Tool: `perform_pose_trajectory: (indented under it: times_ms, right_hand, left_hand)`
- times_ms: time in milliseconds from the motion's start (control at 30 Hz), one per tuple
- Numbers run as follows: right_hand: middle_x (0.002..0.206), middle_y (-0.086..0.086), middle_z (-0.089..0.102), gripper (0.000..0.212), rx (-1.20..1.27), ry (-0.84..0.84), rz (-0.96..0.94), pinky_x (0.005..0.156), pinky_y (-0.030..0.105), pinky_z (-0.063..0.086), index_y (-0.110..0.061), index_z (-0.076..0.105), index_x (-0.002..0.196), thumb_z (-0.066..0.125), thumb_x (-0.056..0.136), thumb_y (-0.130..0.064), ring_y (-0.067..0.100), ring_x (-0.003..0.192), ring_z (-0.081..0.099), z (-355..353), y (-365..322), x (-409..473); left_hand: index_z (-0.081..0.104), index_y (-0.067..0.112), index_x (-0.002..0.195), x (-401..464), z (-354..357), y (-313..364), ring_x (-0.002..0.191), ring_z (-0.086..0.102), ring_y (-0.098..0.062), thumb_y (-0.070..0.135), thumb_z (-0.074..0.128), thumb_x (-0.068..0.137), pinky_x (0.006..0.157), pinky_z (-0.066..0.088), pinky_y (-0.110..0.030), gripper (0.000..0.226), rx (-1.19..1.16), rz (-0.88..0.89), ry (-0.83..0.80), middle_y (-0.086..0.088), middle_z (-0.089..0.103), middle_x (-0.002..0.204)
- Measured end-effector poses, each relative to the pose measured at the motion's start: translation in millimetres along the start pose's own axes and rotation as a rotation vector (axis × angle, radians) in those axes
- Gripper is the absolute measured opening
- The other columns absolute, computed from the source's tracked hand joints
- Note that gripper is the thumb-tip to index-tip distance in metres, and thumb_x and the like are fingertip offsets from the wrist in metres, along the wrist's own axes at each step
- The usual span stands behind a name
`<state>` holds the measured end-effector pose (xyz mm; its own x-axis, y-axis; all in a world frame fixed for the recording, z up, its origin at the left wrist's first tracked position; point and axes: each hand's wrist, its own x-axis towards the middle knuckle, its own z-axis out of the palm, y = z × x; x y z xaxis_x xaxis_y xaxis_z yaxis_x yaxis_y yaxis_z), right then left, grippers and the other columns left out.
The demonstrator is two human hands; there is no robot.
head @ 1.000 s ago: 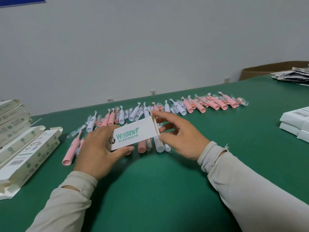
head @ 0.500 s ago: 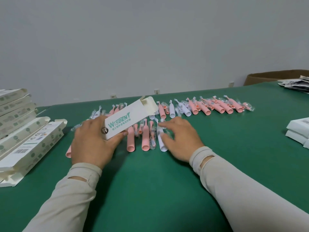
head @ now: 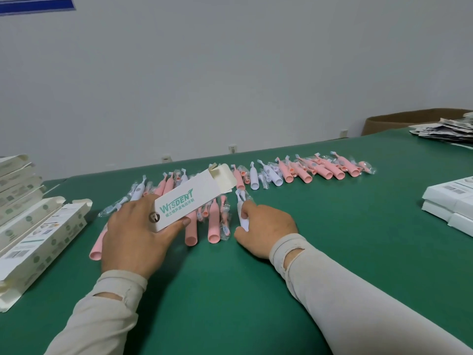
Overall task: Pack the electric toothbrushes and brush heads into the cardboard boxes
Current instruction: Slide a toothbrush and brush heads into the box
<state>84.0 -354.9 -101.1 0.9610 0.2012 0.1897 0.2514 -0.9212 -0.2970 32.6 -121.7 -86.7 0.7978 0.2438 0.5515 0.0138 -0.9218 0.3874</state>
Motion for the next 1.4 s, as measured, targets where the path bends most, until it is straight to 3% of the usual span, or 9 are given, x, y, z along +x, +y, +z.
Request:
perform_pose_trajectory:
  times_ms: [100,233,533,633,733,833,933,1167,1400]
  right_hand:
    - [0.074,-0.006,0.051,0.022,-0.015,0.01,0.087,0.051,0.027,0.03,-0.026,0.04,0.099,0.049,0.089,-0.044,0.016,0.063,0.049,-6.3,0.5,-1.2]
    - [0.073,-0.005,0.048,0.029,-0.063,-0.024,0.173,0.049,0.027,0.028,-0.024,0.038,0.099,0.052,0.087,-0.047,0.014,0.06,0.045,-17.9,7.5,-9.5]
    - [0.078,-0.002,0.049,0.043,-0.174,-0.018,0.203,0.053,0.029,0.034,-0.021,0.045,0.12,0.053,0.093,-0.053,0.025,0.074,0.054,-24.9,12.9,-11.3]
    - [0.073,-0.002,0.045,0.032,-0.122,0.002,0.225,0.049,0.029,0.03,-0.019,0.042,0.11,0.058,0.092,-0.04,0.024,0.073,0.053,-24.0,11.4,-6.3]
    - [0.079,-0.004,0.05,0.033,0.132,0.087,0.266,0.054,0.028,0.036,-0.024,0.04,0.106,0.061,0.087,-0.041,0.022,0.072,0.054,-33.1,21.7,-5.1]
    - [0.088,-0.002,0.064,0.036,0.932,0.198,0.229,0.056,0.023,0.046,-0.021,0.057,0.122,0.067,0.089,-0.031,0.014,0.069,0.061,-46.8,28.5,-9.7]
    - [0.074,0.002,0.069,0.012,1.475,0.169,0.12,0.04,0.018,0.04,-0.009,0.067,0.1,0.068,0.093,-0.018,0.008,0.053,0.058,-53.9,22.1,-16.1]
    - [0.085,0.003,0.076,0.013,1.558,0.227,0.063,0.047,0.02,0.049,-0.006,0.061,0.099,0.065,0.088,0.001,0.013,0.068,0.071,-52.5,13.7,-19.3]
    - [0.102,0.007,0.077,0.022,1.475,0.035,0.019,0.051,0.02,0.048,-0.008,0.062,0.1,0.064,0.085,0.008,0.015,0.078,0.069,-49.7,12.6,-21.7]
  left_hand:
    - [0.061,0.02,0.121,0.4,1.0,0.3,0.107,0.052,-0.034,0.067,0.068,0.073,0.088,0.044,-0.047,0.067,0.013,0.008,-0.02,-0.008,0.063,0.112]
    - [0.061,0.02,0.123,0.5,0.9,-0.3,0.107,0.052,-0.032,0.076,0.055,0.068,0.089,0.045,-0.046,0.078,0.013,0.015,-0.026,-0.007,0.063,0.113]
    - [0.061,0.026,0.119,-1.4,6.8,-0.2,0.103,0.051,-0.027,0.071,0.063,0.07,0.09,0.044,-0.047,0.067,0.033,0.107,-0.076,-0.002,0.063,0.112]
    - [0.06,0.027,0.118,-2.9,7.5,0.4,0.102,0.05,-0.024,0.073,0.059,0.067,0.088,0.044,-0.045,0.068,0.032,0.131,-0.091,0.001,0.061,0.109]
    - [0.059,0.027,0.121,-1.5,7.7,-2.8,0.104,0.05,-0.025,0.078,0.054,0.066,0.09,0.044,-0.046,0.075,0.039,0.117,-0.091,0.0,0.061,0.112]
    - [0.058,0.028,0.124,-0.3,7.9,-4.3,0.106,0.05,-0.026,0.085,0.045,0.063,0.091,0.045,-0.046,0.085,0.04,0.102,-0.079,0.0,0.061,0.115]
    - [0.056,0.03,0.124,-0.7,9.0,-3.3,0.105,0.05,-0.024,0.085,0.048,0.063,0.091,0.046,-0.046,0.082,0.068,0.099,-0.1,0.002,0.061,0.113]
    - [0.059,0.029,0.117,-0.5,8.7,-3.8,0.096,0.05,-0.022,0.075,0.061,0.068,0.085,0.046,-0.044,0.067,0.02,0.129,-0.073,0.005,0.06,0.102]
    - [0.057,0.036,0.122,-2.0,8.6,-2.0,0.095,0.044,-0.015,0.073,0.065,0.068,0.079,0.036,-0.035,0.065,-0.022,0.204,-0.098,0.017,0.049,0.099]
